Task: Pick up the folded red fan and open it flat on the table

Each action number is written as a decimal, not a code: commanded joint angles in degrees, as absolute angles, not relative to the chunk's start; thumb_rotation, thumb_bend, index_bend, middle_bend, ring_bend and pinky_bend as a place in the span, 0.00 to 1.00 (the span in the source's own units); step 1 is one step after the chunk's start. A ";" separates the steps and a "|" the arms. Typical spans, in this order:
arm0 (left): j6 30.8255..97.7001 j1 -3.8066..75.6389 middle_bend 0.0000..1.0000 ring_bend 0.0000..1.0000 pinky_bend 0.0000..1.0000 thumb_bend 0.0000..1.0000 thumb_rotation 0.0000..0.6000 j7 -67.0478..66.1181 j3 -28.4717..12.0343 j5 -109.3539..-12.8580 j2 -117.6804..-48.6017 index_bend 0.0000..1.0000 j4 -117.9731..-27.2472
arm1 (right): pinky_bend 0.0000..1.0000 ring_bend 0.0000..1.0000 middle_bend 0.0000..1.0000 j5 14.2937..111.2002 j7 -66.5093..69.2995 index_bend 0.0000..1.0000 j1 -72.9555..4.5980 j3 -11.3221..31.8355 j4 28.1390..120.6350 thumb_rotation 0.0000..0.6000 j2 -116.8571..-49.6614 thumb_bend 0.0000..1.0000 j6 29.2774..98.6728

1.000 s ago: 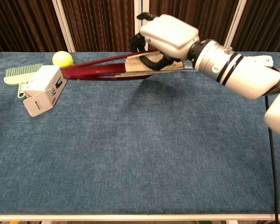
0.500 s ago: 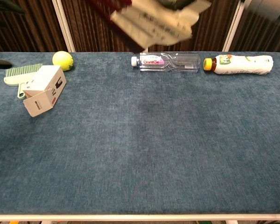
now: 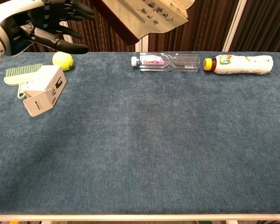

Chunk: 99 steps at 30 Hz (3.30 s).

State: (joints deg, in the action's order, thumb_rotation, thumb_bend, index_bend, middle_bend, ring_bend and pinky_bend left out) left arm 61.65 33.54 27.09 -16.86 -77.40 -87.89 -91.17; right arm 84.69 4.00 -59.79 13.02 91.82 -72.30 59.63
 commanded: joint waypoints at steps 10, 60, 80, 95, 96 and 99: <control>61.25 36.65 0.32 0.14 0.24 0.00 1.00 28.25 -20.12 -71.20 -95.05 0.40 -87.23 | 0.03 0.36 0.72 80.64 -2.22 0.93 -62.05 15.41 89.01 1.00 -79.09 0.83 56.89; 82.28 32.24 0.72 0.57 0.47 0.39 1.00 -39.60 -10.51 -75.57 -98.17 0.75 -81.67 | 0.00 0.38 0.72 91.92 -36.32 0.92 -35.70 1.07 99.89 1.00 -71.25 0.83 77.82; 76.14 32.79 0.24 0.11 0.23 0.17 1.00 -48.12 -6.70 -76.21 -105.70 0.19 -75.18 | 0.00 0.00 0.17 89.84 -33.11 0.07 -24.75 -1.92 83.00 1.00 -85.57 0.15 79.90; 75.88 31.10 0.00 0.00 0.05 0.00 1.00 -46.58 -7.36 -75.20 -103.42 0.04 -80.00 | 0.00 0.00 0.00 79.19 -34.92 0.00 -21.93 -1.55 92.59 1.00 -79.92 0.00 71.39; 75.46 30.97 0.00 0.00 0.05 0.00 1.00 -46.25 -7.68 -74.55 -102.57 0.04 -81.05 | 0.00 0.00 0.00 78.99 -34.35 0.00 -21.97 -1.43 93.54 1.00 -79.05 0.00 70.99; 73.36 30.64 0.00 0.00 0.05 0.00 1.00 -43.99 -8.15 -72.86 -98.85 0.04 -85.15 | 0.00 0.00 0.00 79.21 -32.63 0.00 -21.51 -0.91 94.60 1.00 -77.03 0.00 71.72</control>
